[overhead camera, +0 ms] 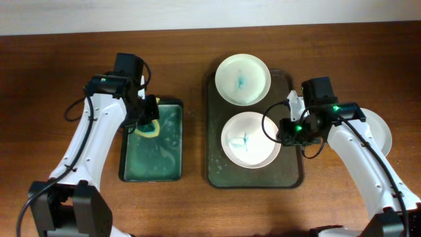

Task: Clean dirty plates on tray and stack at the side
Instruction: 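Grasp the sponge from the soapy tray with the left gripper, then scrub the pink-rimmed plate with the sponge in the left gripper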

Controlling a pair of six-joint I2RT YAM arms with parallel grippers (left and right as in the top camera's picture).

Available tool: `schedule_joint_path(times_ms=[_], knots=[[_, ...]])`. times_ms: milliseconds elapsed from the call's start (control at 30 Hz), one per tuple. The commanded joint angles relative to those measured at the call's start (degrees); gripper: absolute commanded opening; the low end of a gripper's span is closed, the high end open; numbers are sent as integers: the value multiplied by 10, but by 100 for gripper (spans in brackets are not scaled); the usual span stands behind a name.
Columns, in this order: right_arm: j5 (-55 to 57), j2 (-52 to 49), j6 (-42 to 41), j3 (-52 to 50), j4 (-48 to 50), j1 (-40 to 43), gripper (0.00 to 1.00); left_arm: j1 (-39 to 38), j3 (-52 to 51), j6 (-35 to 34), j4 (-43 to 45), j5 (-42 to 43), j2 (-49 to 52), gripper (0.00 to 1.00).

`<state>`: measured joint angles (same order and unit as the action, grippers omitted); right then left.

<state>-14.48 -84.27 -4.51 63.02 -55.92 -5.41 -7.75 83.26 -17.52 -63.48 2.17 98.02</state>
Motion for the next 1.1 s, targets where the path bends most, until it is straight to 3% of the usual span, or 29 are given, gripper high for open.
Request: schedule_joint_path(times_ms=[0, 133, 567, 700, 933, 1067], knots=[[3, 3, -4, 9, -5, -2, 30, 1, 12, 5, 0, 83, -13, 0], [3, 3, -4, 9, -7, -2, 31, 0, 12, 4, 0, 157, -13, 0], [7, 3, -5, 9, -7, -2, 30, 0, 12, 5, 2, 145, -13, 0], [76, -2, -54, 3, 3, -2, 30, 0, 12, 5, 2, 115, -13, 0], [12, -66, -10, 2, 30, -1, 30, -5, 12, 31, 11, 100, -13, 0], [10, -127, -15, 2, 63, 18, 30, -63, 12, 31, 46, 100, -13, 0]])
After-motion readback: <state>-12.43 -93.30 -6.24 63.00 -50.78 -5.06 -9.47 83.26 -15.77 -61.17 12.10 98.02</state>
